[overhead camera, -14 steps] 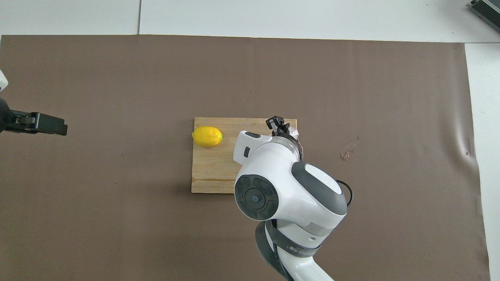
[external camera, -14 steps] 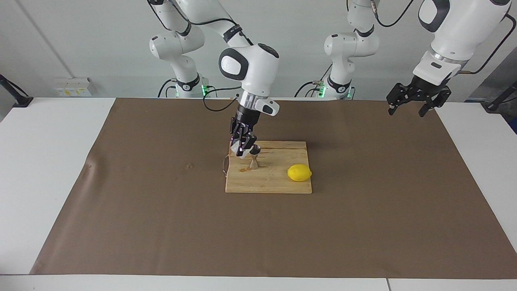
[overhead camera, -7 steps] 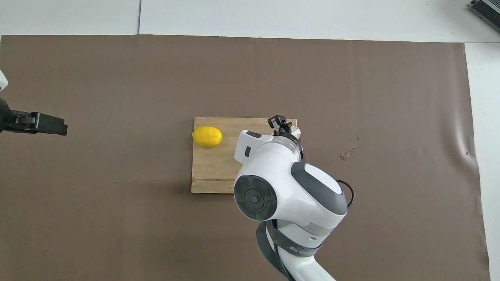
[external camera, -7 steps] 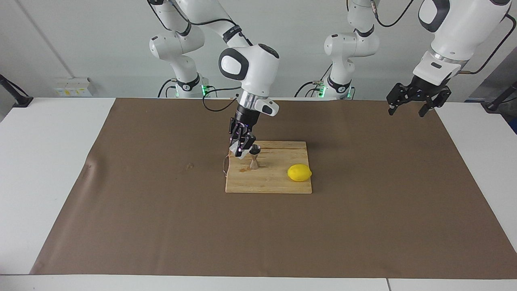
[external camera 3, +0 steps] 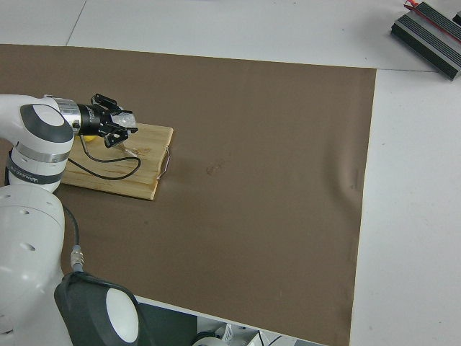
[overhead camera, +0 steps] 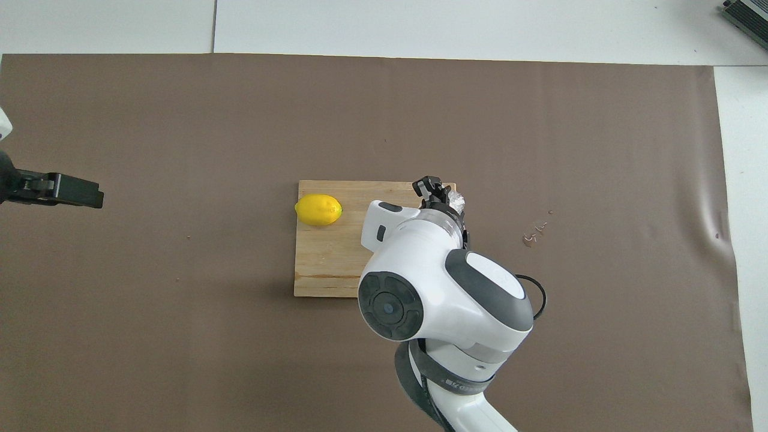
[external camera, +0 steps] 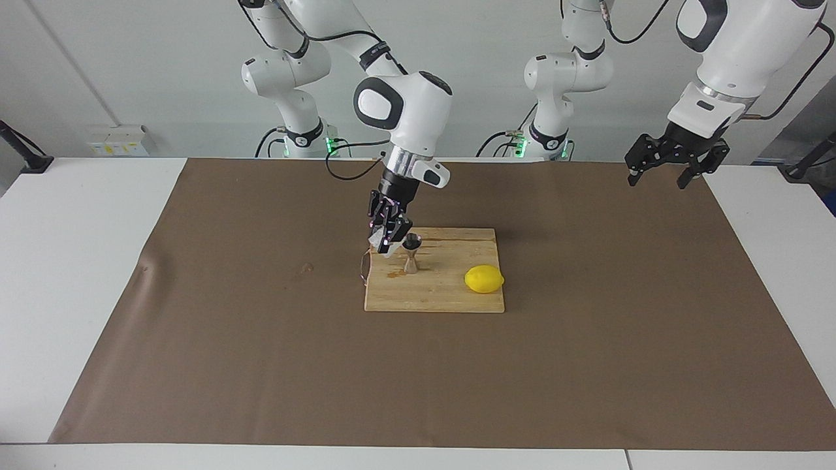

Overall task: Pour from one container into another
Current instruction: 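Hold the glass cup tilted over the metal cup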

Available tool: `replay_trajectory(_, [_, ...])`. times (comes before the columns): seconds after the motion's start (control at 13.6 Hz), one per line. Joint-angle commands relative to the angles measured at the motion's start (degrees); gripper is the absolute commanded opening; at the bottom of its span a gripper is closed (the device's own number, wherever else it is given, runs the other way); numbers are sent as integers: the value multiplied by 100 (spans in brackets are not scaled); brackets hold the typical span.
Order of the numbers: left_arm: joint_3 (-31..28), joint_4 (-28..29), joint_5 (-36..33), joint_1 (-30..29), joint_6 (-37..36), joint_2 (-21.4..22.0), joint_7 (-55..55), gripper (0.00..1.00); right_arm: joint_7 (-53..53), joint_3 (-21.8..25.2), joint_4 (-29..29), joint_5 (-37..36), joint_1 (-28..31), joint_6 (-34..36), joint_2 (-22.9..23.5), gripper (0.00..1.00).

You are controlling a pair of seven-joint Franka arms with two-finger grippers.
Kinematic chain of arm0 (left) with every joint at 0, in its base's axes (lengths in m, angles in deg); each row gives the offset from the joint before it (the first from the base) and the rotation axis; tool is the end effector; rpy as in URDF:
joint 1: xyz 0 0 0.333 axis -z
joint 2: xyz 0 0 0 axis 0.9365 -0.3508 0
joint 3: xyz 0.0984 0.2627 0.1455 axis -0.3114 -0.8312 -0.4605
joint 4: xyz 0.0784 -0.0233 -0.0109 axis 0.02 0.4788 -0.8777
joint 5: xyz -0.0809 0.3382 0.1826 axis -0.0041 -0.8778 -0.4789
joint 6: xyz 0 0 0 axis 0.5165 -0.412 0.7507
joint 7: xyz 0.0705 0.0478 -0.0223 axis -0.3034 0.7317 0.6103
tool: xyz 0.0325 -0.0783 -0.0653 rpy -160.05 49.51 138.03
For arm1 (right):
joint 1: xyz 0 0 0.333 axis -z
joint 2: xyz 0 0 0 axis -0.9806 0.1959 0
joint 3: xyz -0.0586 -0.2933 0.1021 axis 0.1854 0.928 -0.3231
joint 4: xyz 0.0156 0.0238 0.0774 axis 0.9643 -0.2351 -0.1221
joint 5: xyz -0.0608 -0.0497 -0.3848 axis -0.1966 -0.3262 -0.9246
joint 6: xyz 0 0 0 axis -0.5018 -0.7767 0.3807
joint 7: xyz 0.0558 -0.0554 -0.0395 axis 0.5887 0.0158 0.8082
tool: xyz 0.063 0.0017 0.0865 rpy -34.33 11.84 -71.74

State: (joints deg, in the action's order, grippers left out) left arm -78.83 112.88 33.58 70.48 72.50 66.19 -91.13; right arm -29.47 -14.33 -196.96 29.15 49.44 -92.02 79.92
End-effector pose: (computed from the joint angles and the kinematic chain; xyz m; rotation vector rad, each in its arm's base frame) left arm 0.5391 -0.0371 0.6234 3.1147 -0.1920 0.0591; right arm 0.5087 0.3327 0.4335 1.3567 2.1564 -0.0678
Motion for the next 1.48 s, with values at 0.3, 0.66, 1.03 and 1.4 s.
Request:
replay_trajectory(0.3, [-13,83,33,-22,16,96,-27,100,519,-47,-15,-274,-132,118,71,19])
replay_trajectory(0.66, [-13,83,33,-22,8,96,-27,100,677,-47,2,-519,-167,118,177,19])
replay_trajectory(1.03, [-13,83,33,-22,8,96,-27,100,924,-55,-7,-836,-343,276,248,19])
replay_trajectory(1.4, [-13,83,33,-22,8,96,-27,100,932,-55,-7,-1108,-501,513,221,19])
